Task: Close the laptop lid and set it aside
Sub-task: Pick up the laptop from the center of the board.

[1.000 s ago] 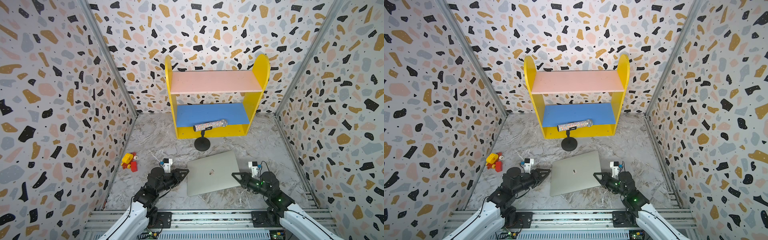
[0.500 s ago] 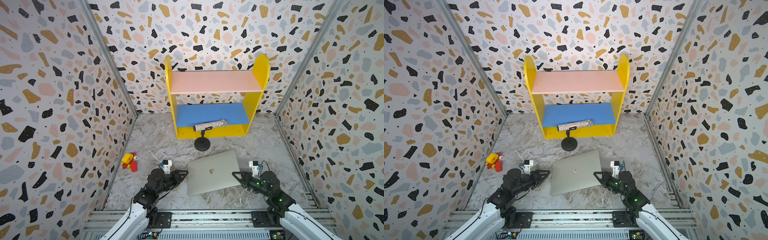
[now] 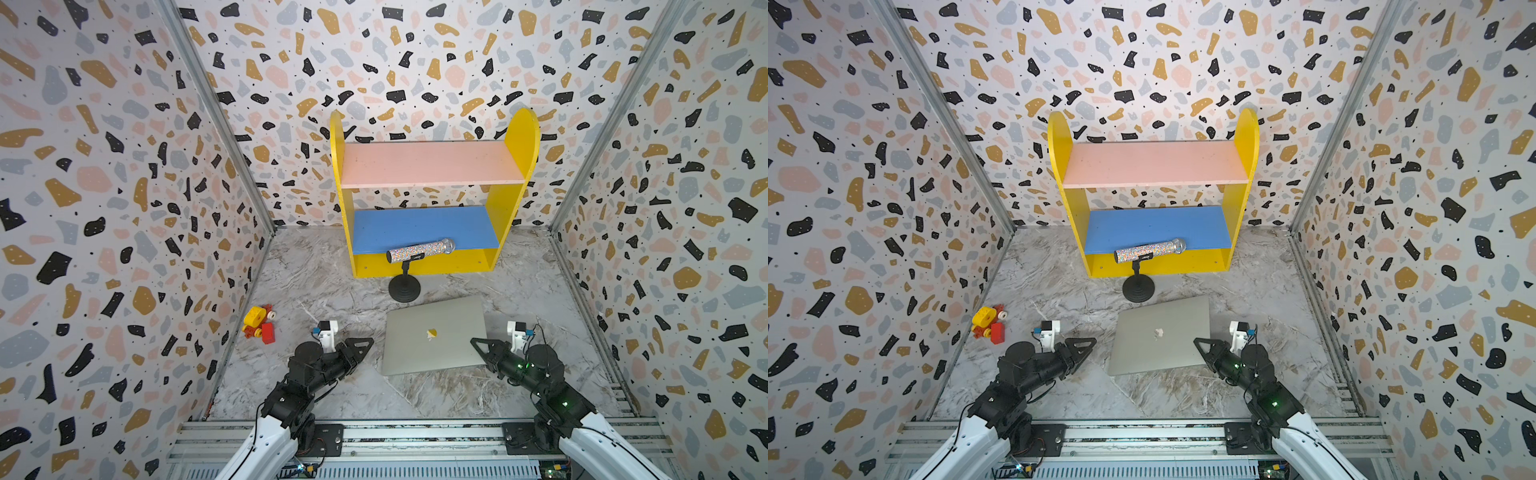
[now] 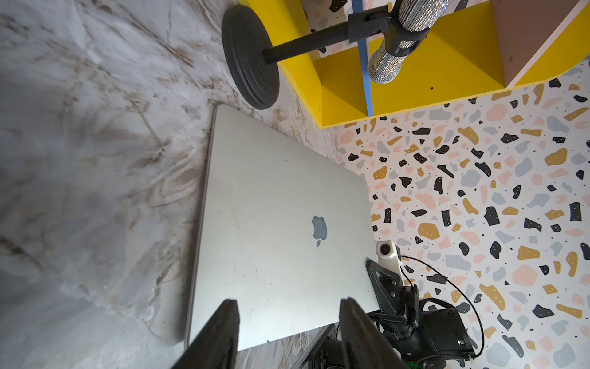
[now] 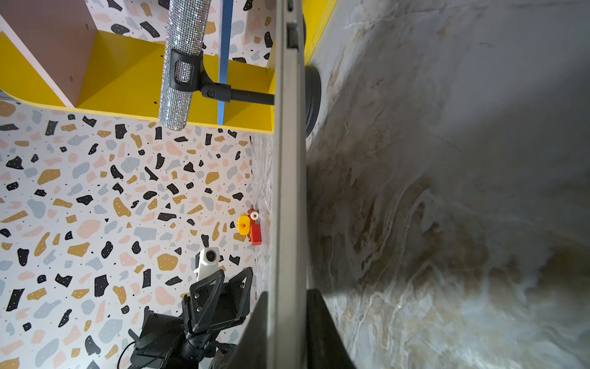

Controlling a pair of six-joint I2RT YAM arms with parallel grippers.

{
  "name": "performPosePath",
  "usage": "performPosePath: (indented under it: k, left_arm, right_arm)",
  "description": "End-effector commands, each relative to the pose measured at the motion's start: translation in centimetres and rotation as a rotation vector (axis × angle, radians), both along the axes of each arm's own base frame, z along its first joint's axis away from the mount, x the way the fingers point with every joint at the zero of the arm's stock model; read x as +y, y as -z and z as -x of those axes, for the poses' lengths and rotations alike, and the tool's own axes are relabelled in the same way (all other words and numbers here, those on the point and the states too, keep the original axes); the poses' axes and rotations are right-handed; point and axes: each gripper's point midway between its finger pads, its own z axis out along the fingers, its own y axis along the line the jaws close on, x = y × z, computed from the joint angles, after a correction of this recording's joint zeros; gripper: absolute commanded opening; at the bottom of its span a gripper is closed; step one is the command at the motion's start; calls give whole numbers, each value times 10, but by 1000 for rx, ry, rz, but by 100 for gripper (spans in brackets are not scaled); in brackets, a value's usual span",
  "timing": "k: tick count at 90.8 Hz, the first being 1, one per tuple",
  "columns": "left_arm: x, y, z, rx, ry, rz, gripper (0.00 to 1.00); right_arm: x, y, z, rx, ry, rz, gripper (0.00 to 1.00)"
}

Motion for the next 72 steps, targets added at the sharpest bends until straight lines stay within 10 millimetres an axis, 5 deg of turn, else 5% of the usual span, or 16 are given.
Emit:
performPosePath:
  k: [1, 45, 72]
  left_arm:
    - [1, 2, -1, -5, -4, 11, 53]
    - [0, 3, -3, 2, -10, 17, 45]
    - [-6, -30, -14, -75, -15, 120, 46]
  right_arm:
    - [2, -116, -3, -276, 5, -232, 0]
    - [7, -175, -3, -345, -28, -367, 0]
    - [10, -197, -2, -371, -51, -395, 0]
